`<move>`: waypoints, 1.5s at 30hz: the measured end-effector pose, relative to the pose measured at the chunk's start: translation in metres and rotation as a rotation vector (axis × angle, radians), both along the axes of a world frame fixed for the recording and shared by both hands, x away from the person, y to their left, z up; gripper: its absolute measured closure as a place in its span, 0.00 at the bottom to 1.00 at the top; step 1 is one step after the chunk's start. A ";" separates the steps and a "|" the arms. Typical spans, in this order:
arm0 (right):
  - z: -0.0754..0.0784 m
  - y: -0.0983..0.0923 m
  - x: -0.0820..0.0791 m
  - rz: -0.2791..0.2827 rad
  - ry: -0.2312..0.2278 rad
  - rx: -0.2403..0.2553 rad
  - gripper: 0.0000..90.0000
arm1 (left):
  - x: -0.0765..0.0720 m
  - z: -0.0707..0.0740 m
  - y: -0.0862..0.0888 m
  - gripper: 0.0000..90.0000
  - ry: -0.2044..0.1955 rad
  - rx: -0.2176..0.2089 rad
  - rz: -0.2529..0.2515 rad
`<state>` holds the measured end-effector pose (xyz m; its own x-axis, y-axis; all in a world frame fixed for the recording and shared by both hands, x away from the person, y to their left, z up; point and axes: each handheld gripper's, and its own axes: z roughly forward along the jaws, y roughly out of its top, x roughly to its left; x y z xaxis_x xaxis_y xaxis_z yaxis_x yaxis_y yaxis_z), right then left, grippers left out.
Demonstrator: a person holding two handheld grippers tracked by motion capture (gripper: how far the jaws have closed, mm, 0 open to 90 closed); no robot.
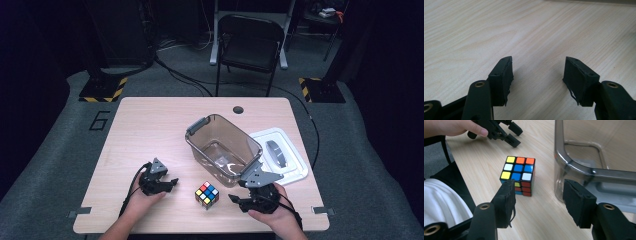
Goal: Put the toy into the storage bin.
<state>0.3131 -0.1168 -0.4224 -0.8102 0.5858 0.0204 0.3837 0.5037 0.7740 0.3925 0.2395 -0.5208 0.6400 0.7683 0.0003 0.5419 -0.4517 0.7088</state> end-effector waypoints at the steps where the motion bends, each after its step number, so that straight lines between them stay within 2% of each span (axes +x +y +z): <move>1: 0.000 0.001 0.000 0.005 0.006 -0.002 0.48 | 0.000 0.000 0.000 0.45 -0.001 -0.006 0.004; 7: -0.005 0.014 0.000 0.035 0.011 -0.007 0.46 | -0.001 -0.001 0.002 0.44 -0.006 -0.001 -0.015; 11: -0.008 0.023 0.000 0.051 0.007 -0.013 0.43 | -0.002 -0.002 0.001 0.44 -0.011 -0.025 0.003; 20: -0.022 0.045 -0.003 0.058 0.017 -0.026 0.36 | -0.002 -0.002 0.001 0.44 -0.016 -0.017 -0.003; 24: -0.027 0.053 -0.004 0.042 0.029 -0.032 0.31 | -0.002 -0.002 0.001 0.44 -0.011 -0.009 -0.009; 29: -0.033 0.060 -0.006 0.025 0.023 -0.041 0.26 | -0.002 -0.001 0.002 0.44 -0.011 -0.008 -0.009; 31: -0.034 0.064 -0.006 0.011 0.014 -0.044 0.26 | -0.002 -0.001 0.001 0.44 -0.011 -0.008 -0.009; 32: -0.035 0.066 -0.007 -0.001 0.024 -0.043 0.25 | -0.002 -0.001 0.002 0.44 -0.012 -0.006 -0.011; 33: -0.036 0.067 -0.006 0.004 0.012 -0.054 0.25 | -0.002 -0.001 0.002 0.44 -0.015 -0.002 -0.013; 40: -0.042 0.079 -0.002 -0.067 0.032 -0.054 0.21 | -0.002 -0.001 0.002 0.43 -0.012 -0.002 -0.013; 45: -0.046 0.084 0.000 -0.091 0.032 -0.067 0.21 | -0.002 -0.001 0.002 0.43 -0.008 -0.009 -0.010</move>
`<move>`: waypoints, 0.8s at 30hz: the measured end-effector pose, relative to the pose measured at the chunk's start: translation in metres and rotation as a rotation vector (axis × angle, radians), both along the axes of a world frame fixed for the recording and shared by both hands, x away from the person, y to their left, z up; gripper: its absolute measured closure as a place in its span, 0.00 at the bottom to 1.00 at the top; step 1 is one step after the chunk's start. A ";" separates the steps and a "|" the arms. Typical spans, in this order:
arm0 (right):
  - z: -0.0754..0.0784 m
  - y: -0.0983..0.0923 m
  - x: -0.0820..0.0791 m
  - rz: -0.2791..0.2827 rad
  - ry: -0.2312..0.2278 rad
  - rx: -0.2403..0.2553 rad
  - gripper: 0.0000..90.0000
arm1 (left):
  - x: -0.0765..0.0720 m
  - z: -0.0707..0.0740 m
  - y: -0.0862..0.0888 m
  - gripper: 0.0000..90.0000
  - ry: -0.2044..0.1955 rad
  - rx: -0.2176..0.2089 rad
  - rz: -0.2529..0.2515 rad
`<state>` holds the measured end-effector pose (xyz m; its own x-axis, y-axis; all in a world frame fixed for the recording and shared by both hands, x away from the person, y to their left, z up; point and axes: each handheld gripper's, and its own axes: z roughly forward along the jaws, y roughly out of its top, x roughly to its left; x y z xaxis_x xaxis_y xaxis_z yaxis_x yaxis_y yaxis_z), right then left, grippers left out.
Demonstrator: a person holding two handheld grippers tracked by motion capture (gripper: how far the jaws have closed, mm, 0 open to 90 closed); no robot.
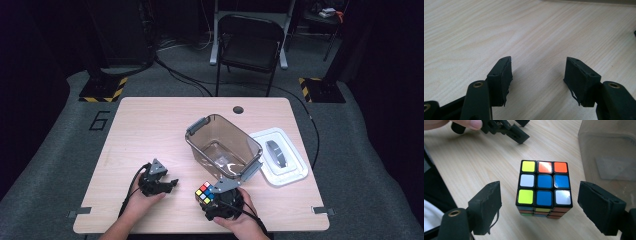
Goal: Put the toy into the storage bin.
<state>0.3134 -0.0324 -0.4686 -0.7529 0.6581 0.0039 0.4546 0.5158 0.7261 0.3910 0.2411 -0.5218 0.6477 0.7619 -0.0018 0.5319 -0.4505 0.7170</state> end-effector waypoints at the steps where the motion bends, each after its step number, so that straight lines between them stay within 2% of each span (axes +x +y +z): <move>1: -0.001 0.000 0.000 -0.004 -0.001 -0.002 0.21 | 0.000 0.000 0.000 0.43 -0.001 -0.001 0.001; 10: -0.009 0.005 0.005 -0.015 -0.004 -0.027 0.21 | 0.000 0.000 -0.001 0.43 0.001 -0.001 0.005; 16: -0.015 0.007 0.008 -0.040 0.009 -0.020 0.22 | 0.000 0.000 0.000 0.43 -0.001 0.006 0.000; 18: -0.017 0.006 0.010 -0.027 0.003 -0.029 0.22 | 0.000 0.000 0.000 0.43 -0.001 0.007 0.000; 24: -0.020 0.010 0.012 -0.034 0.010 -0.020 0.26 | -0.001 0.000 0.000 0.43 -0.001 0.004 0.001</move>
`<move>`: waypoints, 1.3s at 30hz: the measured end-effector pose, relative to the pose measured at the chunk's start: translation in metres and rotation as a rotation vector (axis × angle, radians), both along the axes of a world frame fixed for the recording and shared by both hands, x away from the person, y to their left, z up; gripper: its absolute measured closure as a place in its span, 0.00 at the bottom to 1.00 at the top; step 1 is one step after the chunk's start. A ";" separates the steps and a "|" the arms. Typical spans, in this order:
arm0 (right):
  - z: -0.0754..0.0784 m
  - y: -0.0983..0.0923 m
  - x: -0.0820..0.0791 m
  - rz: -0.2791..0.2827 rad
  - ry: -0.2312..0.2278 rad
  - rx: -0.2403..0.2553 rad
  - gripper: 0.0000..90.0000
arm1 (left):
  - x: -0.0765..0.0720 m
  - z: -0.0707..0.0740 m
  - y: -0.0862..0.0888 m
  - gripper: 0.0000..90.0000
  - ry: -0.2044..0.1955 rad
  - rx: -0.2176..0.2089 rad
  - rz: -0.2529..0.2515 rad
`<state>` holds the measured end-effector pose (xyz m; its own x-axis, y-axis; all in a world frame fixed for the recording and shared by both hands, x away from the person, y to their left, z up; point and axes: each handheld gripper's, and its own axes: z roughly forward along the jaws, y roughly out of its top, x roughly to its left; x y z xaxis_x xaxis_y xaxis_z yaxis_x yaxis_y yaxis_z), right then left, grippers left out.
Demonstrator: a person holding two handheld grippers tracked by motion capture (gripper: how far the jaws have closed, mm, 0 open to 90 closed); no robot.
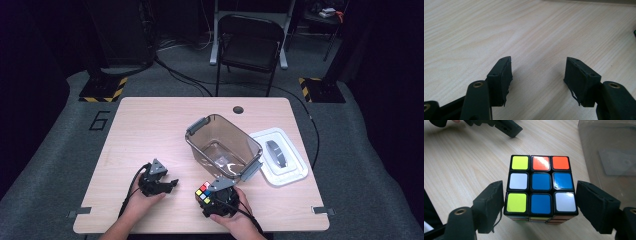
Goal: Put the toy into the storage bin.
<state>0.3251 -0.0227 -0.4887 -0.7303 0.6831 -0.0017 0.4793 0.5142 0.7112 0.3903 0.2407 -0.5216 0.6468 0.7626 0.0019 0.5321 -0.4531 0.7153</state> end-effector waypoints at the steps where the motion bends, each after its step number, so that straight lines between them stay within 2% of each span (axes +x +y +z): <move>1: -0.001 0.001 0.001 -0.001 0.002 -0.002 0.27 | 0.000 0.000 0.000 0.43 -0.001 0.000 0.000; 12: -0.008 0.004 0.004 0.014 0.014 -0.027 0.36 | -0.001 0.000 0.000 0.43 -0.003 -0.004 -0.002; 20: -0.008 0.004 0.006 0.029 0.027 -0.023 0.37 | -0.002 0.000 0.000 0.43 0.000 -0.002 -0.003; 29: -0.008 0.004 0.006 0.021 0.034 -0.024 0.37 | -0.002 0.000 0.000 0.43 0.000 -0.002 -0.004; 30: -0.008 0.003 0.007 0.036 0.026 -0.029 0.37 | -0.002 -0.001 0.000 0.43 0.003 -0.007 -0.002; 39: -0.006 0.004 0.004 0.051 0.032 -0.031 0.37 | -0.001 0.000 0.001 0.43 -0.002 0.003 -0.007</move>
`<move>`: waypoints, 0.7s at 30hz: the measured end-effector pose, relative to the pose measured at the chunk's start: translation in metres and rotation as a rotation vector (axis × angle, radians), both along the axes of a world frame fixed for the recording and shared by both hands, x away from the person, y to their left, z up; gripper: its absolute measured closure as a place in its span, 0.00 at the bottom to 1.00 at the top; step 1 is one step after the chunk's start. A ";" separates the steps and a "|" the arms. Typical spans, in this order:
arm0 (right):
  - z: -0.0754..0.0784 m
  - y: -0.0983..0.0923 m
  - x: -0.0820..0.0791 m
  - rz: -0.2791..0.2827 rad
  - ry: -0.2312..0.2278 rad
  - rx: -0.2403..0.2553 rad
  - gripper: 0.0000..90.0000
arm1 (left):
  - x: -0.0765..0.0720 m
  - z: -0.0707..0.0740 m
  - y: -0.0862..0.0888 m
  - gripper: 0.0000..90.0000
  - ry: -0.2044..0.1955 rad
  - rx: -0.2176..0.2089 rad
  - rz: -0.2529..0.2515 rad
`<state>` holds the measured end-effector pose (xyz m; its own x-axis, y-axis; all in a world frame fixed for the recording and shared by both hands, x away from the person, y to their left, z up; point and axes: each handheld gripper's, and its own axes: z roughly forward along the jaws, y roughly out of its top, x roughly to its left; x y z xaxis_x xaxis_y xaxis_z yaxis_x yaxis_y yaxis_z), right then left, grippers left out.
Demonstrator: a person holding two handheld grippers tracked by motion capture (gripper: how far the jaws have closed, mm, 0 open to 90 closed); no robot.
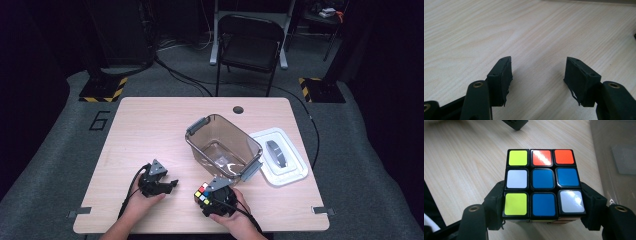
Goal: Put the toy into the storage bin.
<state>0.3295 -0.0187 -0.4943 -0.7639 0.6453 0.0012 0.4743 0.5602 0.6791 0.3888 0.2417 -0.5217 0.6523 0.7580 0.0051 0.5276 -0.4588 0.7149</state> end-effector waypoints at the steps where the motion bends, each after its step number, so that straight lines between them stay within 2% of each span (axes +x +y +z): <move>1: 0.000 0.000 0.000 -0.001 0.000 0.003 0.37 | 0.000 0.000 0.000 0.43 0.000 0.000 0.000; 9: 0.008 0.001 -0.006 0.020 -0.006 0.001 0.37 | 0.000 0.000 0.000 0.43 0.011 -0.002 -0.003; 10: 0.009 0.002 -0.007 0.021 -0.003 0.005 0.37 | 0.000 0.000 -0.001 0.43 0.004 -0.011 0.005; 21: 0.025 -0.003 -0.012 0.054 0.002 0.007 0.37 | 0.000 0.000 0.000 0.43 0.000 -0.002 0.002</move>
